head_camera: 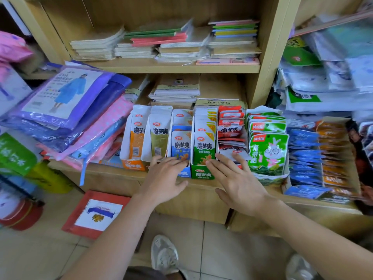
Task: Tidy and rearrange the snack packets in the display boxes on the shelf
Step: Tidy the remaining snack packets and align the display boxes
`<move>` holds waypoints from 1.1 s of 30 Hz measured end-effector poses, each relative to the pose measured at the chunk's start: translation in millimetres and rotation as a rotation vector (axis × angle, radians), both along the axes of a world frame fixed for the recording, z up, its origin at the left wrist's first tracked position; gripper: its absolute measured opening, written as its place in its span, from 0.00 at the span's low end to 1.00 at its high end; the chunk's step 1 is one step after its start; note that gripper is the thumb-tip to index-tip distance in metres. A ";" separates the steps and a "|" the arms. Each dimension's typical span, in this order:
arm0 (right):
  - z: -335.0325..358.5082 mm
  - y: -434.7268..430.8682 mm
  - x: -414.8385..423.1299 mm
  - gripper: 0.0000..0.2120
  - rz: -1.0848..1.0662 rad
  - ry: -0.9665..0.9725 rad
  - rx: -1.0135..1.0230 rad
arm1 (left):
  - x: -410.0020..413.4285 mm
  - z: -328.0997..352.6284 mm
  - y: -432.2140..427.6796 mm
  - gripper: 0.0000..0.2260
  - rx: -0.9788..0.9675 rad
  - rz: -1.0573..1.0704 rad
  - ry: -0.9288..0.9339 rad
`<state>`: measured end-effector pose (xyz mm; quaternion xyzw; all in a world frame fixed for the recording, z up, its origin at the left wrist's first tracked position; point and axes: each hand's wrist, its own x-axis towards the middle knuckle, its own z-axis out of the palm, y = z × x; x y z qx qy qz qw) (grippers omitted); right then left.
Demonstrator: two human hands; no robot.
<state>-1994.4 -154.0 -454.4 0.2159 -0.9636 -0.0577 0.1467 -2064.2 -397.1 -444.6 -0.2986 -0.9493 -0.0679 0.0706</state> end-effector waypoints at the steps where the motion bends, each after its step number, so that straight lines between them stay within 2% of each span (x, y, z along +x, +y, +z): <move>1: 1.1 -0.2 0.3 0.39 0.002 -0.003 -0.012 | 0.5 1.5 -1.4 0.22 0.026 0.001 0.054; 5: 6.5 1.6 5.1 0.33 -0.001 0.043 -0.088 | -0.2 10.8 2.1 0.14 0.207 0.008 0.243; 9: 15.7 11.6 12.2 0.25 -0.090 0.142 -0.193 | -0.7 20.1 23.1 0.15 0.270 -0.088 0.238; 12: 17.4 23.8 15.1 0.24 -0.211 0.160 -0.253 | -4.2 25.9 47.7 0.26 0.096 -0.113 0.133; 15: 13.9 34.0 18.0 0.27 -0.292 0.103 -0.263 | -11.0 26.4 73.7 0.38 -0.100 -0.075 0.019; 20: 2.4 46.7 25.6 0.38 -0.226 -0.096 -0.218 | -22.3 14.7 91.1 0.44 -0.207 -0.033 -0.082; 23: 3.1 54.2 32.6 0.39 -0.211 -0.136 -0.207 | -22.1 15.3 91.9 0.42 -0.193 -0.030 -0.090; 28: 8.2 75.1 54.1 0.33 -0.359 -0.016 -0.247 | -12.2 27.7 91.7 0.41 -0.062 0.025 -0.064; 30: 5.7 82.3 58.6 0.34 -0.392 -0.043 -0.177 | -3.9 33.7 96.8 0.36 0.083 0.049 0.040; 33: 5.8 85.0 54.8 0.37 -0.363 -0.135 -0.082 | 12.8 41.8 111.7 0.21 0.305 0.025 0.239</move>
